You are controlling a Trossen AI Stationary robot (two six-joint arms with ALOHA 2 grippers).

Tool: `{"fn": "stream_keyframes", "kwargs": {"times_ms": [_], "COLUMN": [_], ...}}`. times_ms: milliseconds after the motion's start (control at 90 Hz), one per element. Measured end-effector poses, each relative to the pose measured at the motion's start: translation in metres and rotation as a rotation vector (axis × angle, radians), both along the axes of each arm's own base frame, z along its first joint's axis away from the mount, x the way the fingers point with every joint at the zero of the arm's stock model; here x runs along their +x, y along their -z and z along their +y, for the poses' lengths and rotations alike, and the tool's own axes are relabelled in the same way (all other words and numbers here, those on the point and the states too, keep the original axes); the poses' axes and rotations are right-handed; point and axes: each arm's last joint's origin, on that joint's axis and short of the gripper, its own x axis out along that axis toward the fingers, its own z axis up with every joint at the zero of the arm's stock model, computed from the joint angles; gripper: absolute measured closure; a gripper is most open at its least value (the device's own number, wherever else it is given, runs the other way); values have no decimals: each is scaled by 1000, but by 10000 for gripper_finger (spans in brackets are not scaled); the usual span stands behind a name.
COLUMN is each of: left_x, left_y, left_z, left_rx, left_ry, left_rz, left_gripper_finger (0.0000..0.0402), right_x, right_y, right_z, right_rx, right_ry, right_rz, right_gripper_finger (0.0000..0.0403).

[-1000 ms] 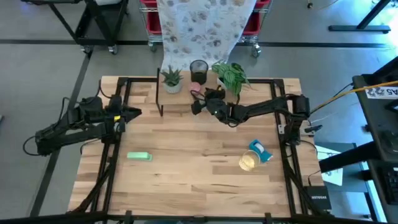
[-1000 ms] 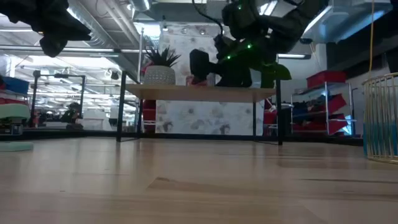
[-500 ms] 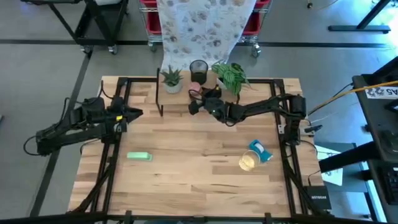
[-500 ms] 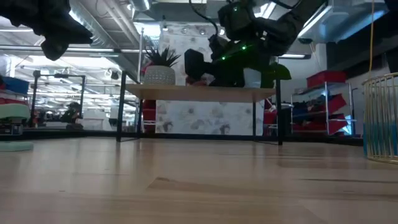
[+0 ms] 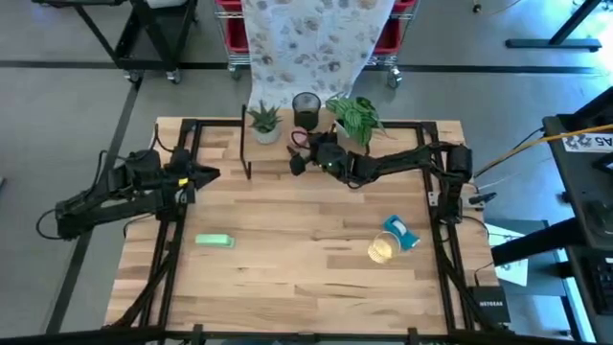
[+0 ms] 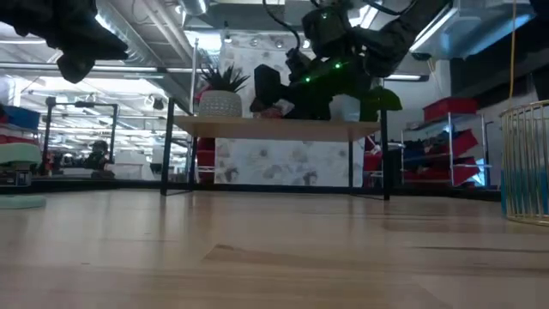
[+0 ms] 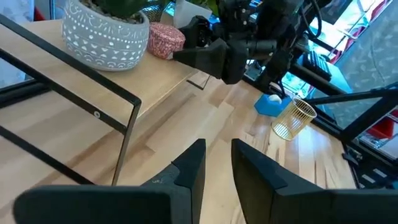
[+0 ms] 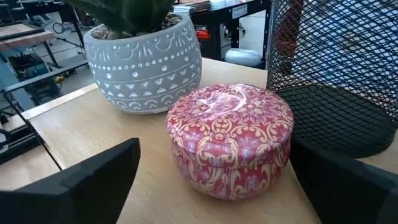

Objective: Stock shelves
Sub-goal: Remove the pink scented candle on the shelf

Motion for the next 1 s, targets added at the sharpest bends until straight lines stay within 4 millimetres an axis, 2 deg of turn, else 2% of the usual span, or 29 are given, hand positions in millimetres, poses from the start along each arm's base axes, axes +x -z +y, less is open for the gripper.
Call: {"fn": "stream_keyframes", "kwargs": {"times_ms": [267, 411, 711, 933, 1000], "left_x": [0, 0, 0, 0, 0], "left_y": [0, 0, 0, 0, 0], "left_z": [0, 0, 0, 0, 0], "left_rx": [1, 1, 6, 8, 9], "left_ry": [0, 0, 1, 2, 2], "left_rz": [-2, -2, 0, 1, 1], "left_gripper_finger": [341, 341, 341, 341, 341], "right_x": [-2, -3, -3, -4, -4], "right_y": [1, 0, 0, 0, 0], "right_z": [-7, -13, -18, -20, -20], "right_rx": [-21, -14, -22, -20, -24], "right_ry": [10, -27, -88, -91, -93], "right_rz": [18, 14, 27, 25, 25], "right_gripper_finger": [4, 19, 64, 128, 134]}}
